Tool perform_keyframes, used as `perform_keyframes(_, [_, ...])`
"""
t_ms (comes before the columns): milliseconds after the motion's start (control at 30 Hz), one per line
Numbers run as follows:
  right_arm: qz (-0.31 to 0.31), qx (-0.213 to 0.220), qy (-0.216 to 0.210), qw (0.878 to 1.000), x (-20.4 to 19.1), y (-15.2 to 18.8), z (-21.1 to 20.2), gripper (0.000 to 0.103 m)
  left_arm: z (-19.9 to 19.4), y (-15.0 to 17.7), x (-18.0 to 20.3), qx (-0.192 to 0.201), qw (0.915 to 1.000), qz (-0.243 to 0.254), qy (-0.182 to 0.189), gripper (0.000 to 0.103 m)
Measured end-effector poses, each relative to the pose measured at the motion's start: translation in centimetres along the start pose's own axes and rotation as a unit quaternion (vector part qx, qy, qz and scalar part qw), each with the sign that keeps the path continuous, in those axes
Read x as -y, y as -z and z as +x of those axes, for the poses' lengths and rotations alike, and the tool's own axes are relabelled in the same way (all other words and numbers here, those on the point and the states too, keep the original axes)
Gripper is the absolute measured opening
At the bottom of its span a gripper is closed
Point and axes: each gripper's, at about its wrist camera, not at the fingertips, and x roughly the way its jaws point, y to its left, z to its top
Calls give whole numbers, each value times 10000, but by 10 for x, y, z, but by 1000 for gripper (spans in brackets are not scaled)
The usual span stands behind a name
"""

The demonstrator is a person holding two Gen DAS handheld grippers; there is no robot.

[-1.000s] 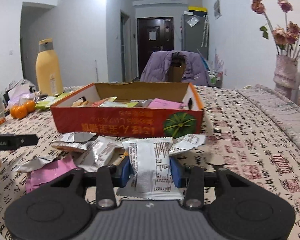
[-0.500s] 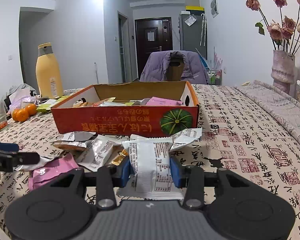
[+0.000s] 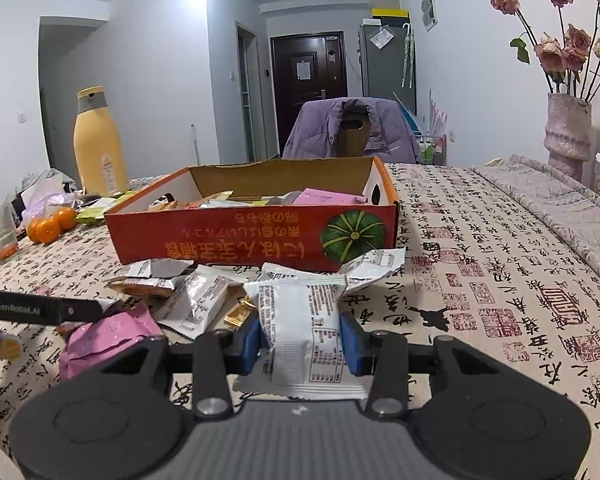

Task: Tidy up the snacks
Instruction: 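Reach the left gripper toward a white sachet while the right holds its sachet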

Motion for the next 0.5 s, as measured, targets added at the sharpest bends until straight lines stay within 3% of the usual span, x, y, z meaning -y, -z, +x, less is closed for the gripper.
perform_keyframes(67, [-7,-8,-13,10000,-1,1,0,41,3,-2,-4,-70,9999,-114,-54,91])
perform_keyframes(200, [-15,-21,-18,10000,-1,1,1,41,3,-5,-7,-59,9998,-143,-127,87])
perform_keyframes(433, [-26,-21,-24,10000,-2,0,1,41,6,-5,4,-142,9996,222,-132,87])
perform_keyframes(500, [-26,-21,-29,10000,-2,0,1,41,8,-4,8,-183,9990,354,-189,80])
